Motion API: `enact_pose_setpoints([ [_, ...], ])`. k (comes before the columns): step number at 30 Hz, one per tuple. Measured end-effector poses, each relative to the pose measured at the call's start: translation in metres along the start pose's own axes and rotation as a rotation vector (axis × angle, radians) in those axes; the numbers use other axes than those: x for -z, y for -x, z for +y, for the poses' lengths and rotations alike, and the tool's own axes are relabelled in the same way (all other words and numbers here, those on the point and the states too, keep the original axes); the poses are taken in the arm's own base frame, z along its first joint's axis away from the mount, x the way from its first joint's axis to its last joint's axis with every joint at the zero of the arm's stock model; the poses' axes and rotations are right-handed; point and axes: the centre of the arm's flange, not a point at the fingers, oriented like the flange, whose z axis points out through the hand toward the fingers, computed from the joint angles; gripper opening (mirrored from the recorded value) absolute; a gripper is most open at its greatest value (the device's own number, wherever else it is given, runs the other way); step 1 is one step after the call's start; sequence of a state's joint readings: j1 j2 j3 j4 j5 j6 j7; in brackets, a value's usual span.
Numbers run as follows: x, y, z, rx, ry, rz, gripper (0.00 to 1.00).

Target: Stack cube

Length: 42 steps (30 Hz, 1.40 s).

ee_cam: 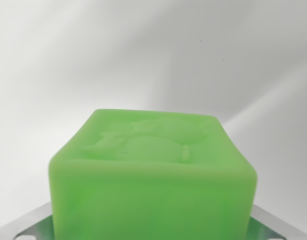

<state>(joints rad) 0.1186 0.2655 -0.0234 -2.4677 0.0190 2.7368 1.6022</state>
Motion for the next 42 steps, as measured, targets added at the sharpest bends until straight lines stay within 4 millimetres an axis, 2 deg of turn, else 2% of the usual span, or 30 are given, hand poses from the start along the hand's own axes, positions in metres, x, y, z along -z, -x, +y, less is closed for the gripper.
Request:
enact_pose_setpoints([
  [23,0.068,0.001,0.001,0.003,-0.004,-0.001,0.0],
  [42,0.059,0.032,0.014,0.141,0.008,-0.001,0.0],
])
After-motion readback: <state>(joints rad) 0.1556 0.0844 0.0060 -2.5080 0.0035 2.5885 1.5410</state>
